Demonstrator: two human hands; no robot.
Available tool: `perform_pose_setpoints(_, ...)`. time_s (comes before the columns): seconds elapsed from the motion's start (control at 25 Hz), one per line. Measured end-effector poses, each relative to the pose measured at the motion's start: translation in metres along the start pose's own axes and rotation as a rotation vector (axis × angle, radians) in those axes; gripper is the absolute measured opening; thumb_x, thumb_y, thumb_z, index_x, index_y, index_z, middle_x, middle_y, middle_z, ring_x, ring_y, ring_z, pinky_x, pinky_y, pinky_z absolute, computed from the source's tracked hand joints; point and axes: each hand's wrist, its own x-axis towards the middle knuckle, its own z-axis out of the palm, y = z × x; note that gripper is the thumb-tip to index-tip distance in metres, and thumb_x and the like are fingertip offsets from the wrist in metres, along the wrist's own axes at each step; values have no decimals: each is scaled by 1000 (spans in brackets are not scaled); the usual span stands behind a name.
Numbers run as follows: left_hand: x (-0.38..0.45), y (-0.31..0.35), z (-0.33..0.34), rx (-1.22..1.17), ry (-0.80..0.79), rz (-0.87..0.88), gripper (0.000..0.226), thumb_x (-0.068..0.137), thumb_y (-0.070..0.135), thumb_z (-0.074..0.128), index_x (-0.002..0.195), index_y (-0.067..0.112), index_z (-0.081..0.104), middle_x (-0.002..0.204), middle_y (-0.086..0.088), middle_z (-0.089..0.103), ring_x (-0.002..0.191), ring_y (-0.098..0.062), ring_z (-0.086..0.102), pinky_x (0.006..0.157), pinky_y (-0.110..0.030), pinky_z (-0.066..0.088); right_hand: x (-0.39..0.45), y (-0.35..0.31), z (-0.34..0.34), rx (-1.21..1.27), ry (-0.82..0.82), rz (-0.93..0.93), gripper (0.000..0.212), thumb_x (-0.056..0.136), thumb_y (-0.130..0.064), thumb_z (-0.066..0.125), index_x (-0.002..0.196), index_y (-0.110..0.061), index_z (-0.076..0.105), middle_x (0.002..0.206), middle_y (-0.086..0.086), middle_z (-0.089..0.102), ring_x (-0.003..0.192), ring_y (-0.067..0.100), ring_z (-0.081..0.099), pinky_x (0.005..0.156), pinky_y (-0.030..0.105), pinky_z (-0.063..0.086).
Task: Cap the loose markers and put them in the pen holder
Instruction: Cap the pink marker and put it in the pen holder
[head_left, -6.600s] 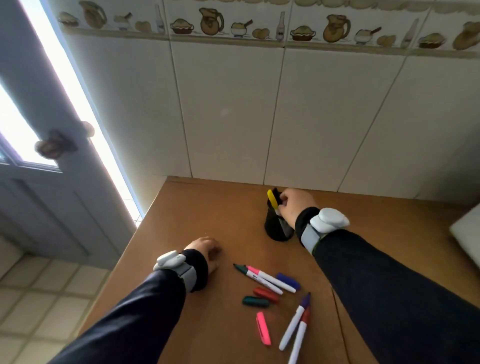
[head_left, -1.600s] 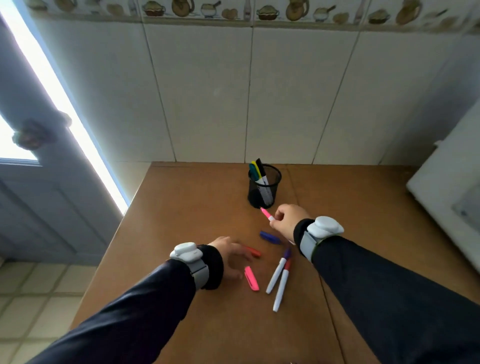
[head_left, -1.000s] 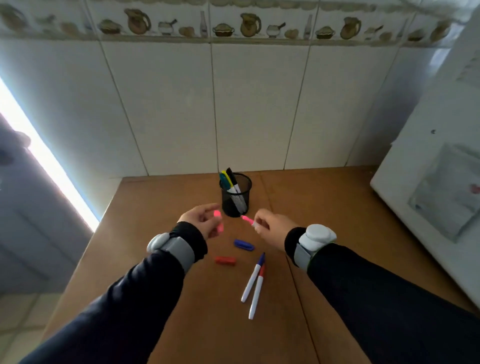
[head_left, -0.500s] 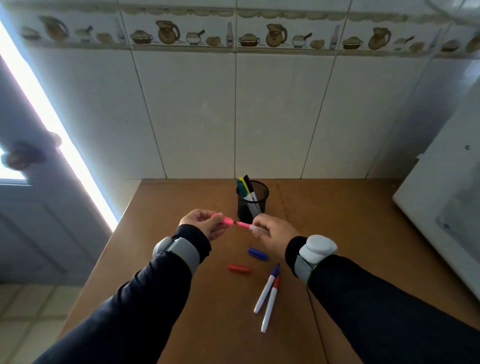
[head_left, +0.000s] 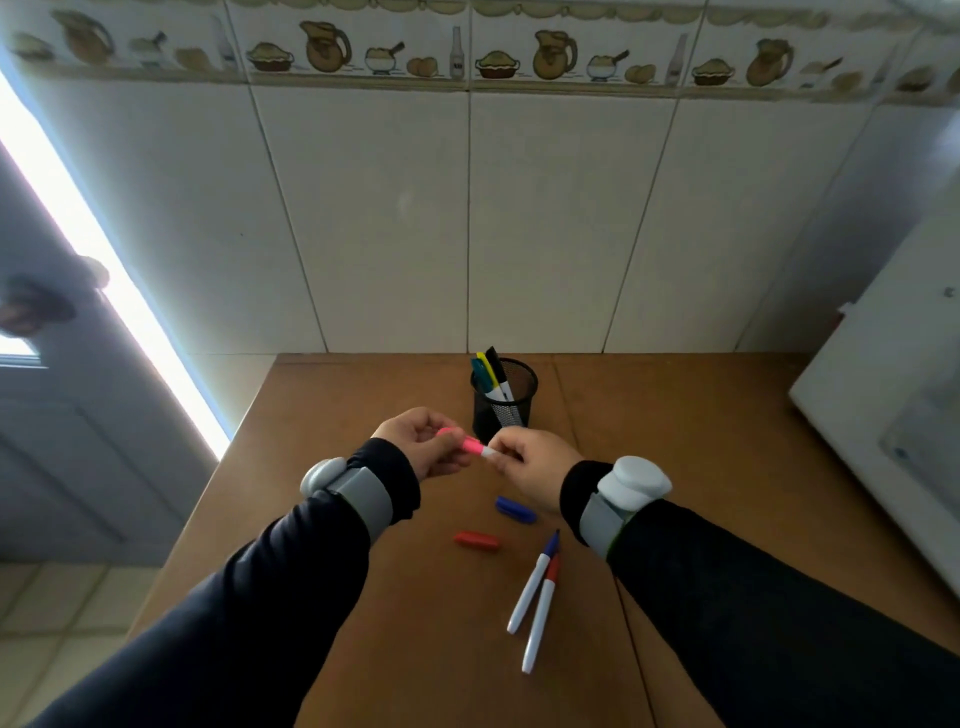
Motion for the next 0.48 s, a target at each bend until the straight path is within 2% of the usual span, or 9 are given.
perform_pose_setpoints(0.08, 13, -5, -8, 275, 34, -15, 25, 87, 14, 63, 110, 4, 59, 89, -10, 72, 72, -15, 70, 71, -29, 59, 14, -2, -14, 46, 90, 36, 15, 95, -23, 51, 97, -12, 61, 80, 2, 60, 74, 19, 56, 61, 27, 40)
perform_pose_setpoints(0.12, 19, -9, -12, 562, 35, -22, 37, 85, 21, 65, 118, 8, 57, 107, -12, 70, 89, -19, 68, 84, -34, 56, 22, -3, -22, 110, 181, 53, 13, 94, -21, 53, 98, -13, 61, 83, 3, 65, 77, 21, 60, 67, 28, 44)
perform_pose_setpoints(0.2, 20, -17, -15, 1196, -133, -115, 57, 80, 31, 68, 132, 18, 49, 138, -8, 53, 120, -24, 56, 104, -34, 45, 42, -6, -37, 175, 345, 88, 13, 92, -20, 57, 101, -13, 61, 94, 4, 70, 85, 22, 64, 76, 31, 50)
perform_pose_setpoints(0.24, 19, -23, -14, 1376, -228, -141, 66, 79, 33, 69, 138, 20, 42, 147, -5, 42, 130, -25, 47, 110, -33, 40, 52, -8, -43, 168, 394, 107, 13, 91, -20, 58, 102, -13, 61, 96, 3, 70, 87, 22, 64, 77, 31, 51)
perform_pose_setpoints(0.28, 20, -30, -12, 1435, -294, -147, 74, 78, 34, 70, 142, 19, 36, 151, -4, 35, 135, -25, 41, 113, -33, 36, 62, -9, -45, 145, 418, 121, 13, 90, -20, 59, 101, -13, 61, 96, 3, 69, 86, 22, 63, 75, 30, 50)
perform_pose_setpoints(0.36, 25, -38, -11, 1424, -304, -150, 82, 75, 36, 72, 144, 20, 31, 153, -4, 32, 137, -25, 39, 113, -33, 35, 83, -8, -45, 37, 414, 156, 14, 89, -21, 60, 99, -12, 62, 96, 4, 69, 85, 24, 62, 74, 30, 50)
perform_pose_setpoints(0.48, 31, -43, -17, 1407, -300, -126, 85, 72, 37, 75, 143, 21, 32, 153, -3, 32, 137, -25, 39, 113, -33, 35, 101, -2, -32, -165, 260, 207, 20, 91, -23, 56, 104, -9, 62, 104, 11, 70, 93, 32, 63, 81, 37, 53)
